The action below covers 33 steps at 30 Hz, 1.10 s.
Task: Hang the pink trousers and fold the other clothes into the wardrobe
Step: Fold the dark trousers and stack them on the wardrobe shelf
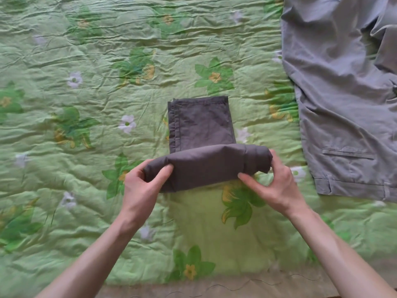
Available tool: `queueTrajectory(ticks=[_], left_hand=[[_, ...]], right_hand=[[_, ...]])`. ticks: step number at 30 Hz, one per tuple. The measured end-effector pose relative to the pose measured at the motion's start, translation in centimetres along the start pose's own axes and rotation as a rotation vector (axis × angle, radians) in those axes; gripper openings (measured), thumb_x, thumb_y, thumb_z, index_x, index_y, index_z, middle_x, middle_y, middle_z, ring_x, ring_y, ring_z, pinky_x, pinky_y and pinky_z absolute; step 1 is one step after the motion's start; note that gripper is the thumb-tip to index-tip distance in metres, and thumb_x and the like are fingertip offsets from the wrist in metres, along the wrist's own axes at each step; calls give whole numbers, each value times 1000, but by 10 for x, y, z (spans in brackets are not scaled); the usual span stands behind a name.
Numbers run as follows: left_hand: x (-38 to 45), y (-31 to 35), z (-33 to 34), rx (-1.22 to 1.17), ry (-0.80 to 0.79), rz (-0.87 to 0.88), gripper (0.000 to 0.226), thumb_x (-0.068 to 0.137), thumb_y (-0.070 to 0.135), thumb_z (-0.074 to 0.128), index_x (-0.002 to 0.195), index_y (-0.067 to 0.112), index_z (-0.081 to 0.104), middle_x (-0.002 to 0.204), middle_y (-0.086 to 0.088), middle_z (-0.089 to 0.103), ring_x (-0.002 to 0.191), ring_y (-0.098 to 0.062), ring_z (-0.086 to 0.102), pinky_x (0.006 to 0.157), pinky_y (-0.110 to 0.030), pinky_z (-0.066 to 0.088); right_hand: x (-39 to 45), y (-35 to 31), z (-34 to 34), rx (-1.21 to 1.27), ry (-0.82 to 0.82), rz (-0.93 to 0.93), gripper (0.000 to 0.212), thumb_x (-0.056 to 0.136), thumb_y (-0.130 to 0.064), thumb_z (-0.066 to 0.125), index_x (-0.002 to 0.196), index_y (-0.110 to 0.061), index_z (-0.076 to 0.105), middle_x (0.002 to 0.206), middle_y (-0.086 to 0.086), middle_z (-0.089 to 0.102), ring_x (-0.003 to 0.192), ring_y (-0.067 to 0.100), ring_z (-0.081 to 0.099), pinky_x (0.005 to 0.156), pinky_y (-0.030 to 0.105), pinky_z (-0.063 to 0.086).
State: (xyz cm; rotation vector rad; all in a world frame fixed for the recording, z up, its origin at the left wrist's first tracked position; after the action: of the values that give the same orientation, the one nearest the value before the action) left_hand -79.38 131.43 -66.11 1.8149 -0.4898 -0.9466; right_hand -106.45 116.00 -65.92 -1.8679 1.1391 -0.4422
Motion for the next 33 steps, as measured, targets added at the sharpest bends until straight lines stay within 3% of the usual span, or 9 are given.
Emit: queueTrajectory(ticks=[3,6,9,13,21,25,27,31,33], left_hand=[[10,3,12,-163,116,-65,7,94,18,75,101,14,76,93,6,80,88,-4,72,79,-17,55],[26,10,19,-180,123,-33,21,91,32,74,105,17,71,97,6,77,92,-5,69,83,-19,54],[37,18,22,6,74,60,26,87,20,65,110,10,61,98,2,71,86,-4,65,81,-17,52],[57,17,23,150,90,105,20,94,0,65,112,6,60,96,6,69,82,5,64,79,-13,50],[90,-7,29,343,149,143,33,100,28,69,127,11,64,116,-6,63,105,-15,61,101,-29,48],[84,-3,32,484,230,95,62,99,37,67,152,15,41,131,-11,48,116,-21,53,104,-33,41],[72,9,30,686,299,260,66,99,36,66,153,12,37,136,-15,43,124,-28,47,109,-41,39],[48,14,39,1009,1,757,63,92,31,64,149,7,51,152,-19,46,145,-38,41,121,-55,31],[44,-2,42,1141,-217,779,82,83,34,63,158,7,41,166,-18,34,157,-35,25,126,-56,23]], right_hand=[[6,14,9,24,81,100,41,84,-29,83,108,-22,51,90,-22,62,83,-19,60,69,0,41],[17,21,19,87,135,153,42,90,-39,77,113,-15,52,92,-11,66,79,5,63,73,25,50],[30,24,29,130,193,175,60,92,-51,70,127,-5,51,102,9,70,93,24,67,84,41,53],[50,31,49,32,208,202,66,102,-50,53,144,0,39,137,19,61,125,37,59,107,42,46],[73,34,58,-312,407,116,71,105,-37,54,159,-2,25,144,24,47,130,37,44,112,40,30],[77,25,57,-480,458,17,60,101,-31,62,152,-10,40,148,22,42,132,36,44,109,44,35],[76,19,57,-543,465,-54,43,98,-26,64,138,-13,53,144,16,42,126,38,49,102,47,40],[72,10,58,-644,398,-314,28,102,-19,58,127,-9,66,138,12,49,133,36,52,110,48,42],[70,18,60,-602,251,-353,42,105,-27,53,140,-5,60,149,15,50,146,34,42,118,53,35]])
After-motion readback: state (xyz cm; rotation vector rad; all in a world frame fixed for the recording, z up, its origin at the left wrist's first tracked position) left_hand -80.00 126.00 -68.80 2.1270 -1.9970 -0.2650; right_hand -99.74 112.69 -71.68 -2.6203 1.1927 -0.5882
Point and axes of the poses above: each hand's wrist, its own x-axis towards the middle knuckle, its own z-axis out of the palm, y = z × x, the point moved 6 cm from there along x, towards the middle knuckle
